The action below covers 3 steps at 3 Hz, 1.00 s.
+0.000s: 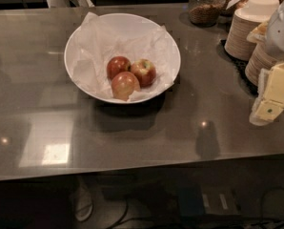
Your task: Pick apple from white bowl
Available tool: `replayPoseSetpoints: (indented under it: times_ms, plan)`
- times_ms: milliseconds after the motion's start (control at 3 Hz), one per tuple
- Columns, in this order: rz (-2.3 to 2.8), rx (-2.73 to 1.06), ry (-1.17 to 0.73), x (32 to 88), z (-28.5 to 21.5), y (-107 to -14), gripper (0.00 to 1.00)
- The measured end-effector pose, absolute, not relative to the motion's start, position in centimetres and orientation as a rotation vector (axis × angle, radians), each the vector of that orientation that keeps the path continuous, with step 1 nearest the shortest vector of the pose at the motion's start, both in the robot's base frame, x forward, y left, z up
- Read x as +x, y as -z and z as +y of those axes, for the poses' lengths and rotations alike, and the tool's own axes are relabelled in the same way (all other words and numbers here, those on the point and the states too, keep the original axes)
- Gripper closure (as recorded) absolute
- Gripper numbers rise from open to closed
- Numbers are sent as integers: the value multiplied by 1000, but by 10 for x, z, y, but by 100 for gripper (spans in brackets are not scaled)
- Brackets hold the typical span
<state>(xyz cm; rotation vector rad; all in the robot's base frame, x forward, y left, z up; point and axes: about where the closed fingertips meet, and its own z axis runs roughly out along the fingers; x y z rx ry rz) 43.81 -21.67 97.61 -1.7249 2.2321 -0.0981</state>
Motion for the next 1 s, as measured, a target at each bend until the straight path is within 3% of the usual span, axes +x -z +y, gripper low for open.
replayPoseSetpoints:
  times_ms: [1000]
  plan:
    - [2130, -1770, 65, 472, -189, -975, 0]
